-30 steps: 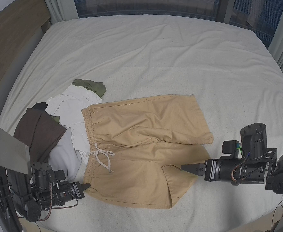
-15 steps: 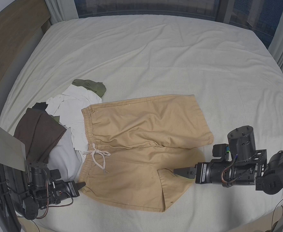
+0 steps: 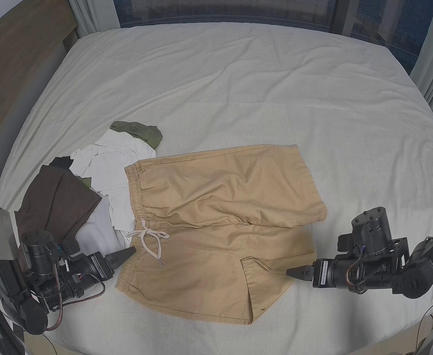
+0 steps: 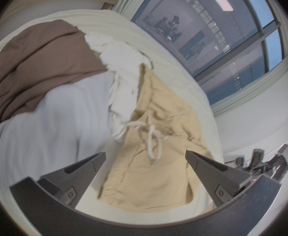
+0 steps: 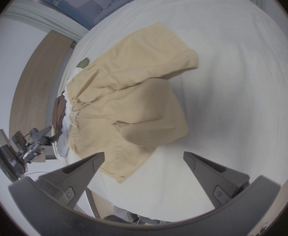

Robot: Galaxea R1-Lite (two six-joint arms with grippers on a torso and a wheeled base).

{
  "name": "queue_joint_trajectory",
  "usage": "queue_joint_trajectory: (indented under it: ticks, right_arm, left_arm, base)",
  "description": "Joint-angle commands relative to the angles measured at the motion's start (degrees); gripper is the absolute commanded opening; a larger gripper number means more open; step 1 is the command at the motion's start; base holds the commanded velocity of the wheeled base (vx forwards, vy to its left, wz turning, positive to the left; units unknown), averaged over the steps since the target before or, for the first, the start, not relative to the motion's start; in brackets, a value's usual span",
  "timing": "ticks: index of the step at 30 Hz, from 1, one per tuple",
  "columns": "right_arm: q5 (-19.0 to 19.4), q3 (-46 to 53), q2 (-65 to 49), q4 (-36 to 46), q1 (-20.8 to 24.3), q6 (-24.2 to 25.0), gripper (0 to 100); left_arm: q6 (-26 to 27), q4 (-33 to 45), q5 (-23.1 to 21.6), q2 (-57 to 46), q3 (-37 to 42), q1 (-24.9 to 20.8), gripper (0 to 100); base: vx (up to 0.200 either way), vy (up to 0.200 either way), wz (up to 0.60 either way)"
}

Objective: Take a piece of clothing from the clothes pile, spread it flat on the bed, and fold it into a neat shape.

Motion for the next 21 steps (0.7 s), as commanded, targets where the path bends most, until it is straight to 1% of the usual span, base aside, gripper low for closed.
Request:
queue_joint_trajectory:
  ticks: [1,6,10,11,12,13,15,18,19,20,21]
  right_arm:
    - [-0.12,2.09,0.40,-0.01,-3.28,0.09,100]
    - [0.15,1.83,3.74,-0.89,-5.21,0.36,100]
    - [0.85,1.56,6.20,-4.49,-5.83,0.53,100]
    - [1.38,1.56,7.43,-6.69,-5.92,0.53,100]
    - [1.38,1.56,7.43,-6.69,-5.92,0.53,100]
    - [2.17,1.56,9.63,-10.91,-6.01,0.53,100]
    - [2.17,1.48,12.27,-15.39,-6.09,0.44,100]
    - [2.26,1.48,15.43,-21.63,-6.18,0.36,100]
    - [2.26,1.48,15.43,-21.63,-6.18,0.36,100]
    - [2.17,1.48,16.57,-24.62,-6.01,0.36,100]
    - [2.26,1.48,16.66,-26.20,-5.92,0.27,0]
  left_arm:
    - [-0.36,-0.01,0.14,-4.66,-0.82,-3.53,100]
    - [-0.27,-0.01,0.32,-2.73,0.77,-7.66,100]
    - [-0.36,-0.10,0.67,-1.50,1.64,-9.59,100]
    - [-0.45,-0.10,1.11,-1.32,1.82,-10.21,100]
    - [-0.45,-0.10,1.11,-1.32,1.82,-10.21,100]
    - [-0.63,-0.10,1.64,-0.97,2.00,-11.18,100]
    - [-0.63,-0.10,2.08,-0.88,2.17,-11.97,100]
    - [-0.63,-0.10,2.43,-0.71,2.52,-12.93,100]
    - [-0.63,-0.10,2.43,-0.71,2.52,-12.93,100]
    - [-0.71,-0.10,2.60,-0.71,2.52,-13.29,100]
    - [-0.71,-0.10,2.87,-0.71,2.52,-13.29,100]
  base:
    - [0.000,0.000,0.00]
    - [0.000,0.000,0.00]
    - [0.000,0.000,0.00]
    - [0.000,0.000,0.00]
    - [0.000,0.000,0.00]
    - [0.000,0.000,0.00]
    - [0.000,0.000,0.00]
    - [0.000,0.000,0.00]
    - [0.000,0.000,0.00]
    - [0.000,0.000,0.00]
    - [0.000,0.000,0.00]
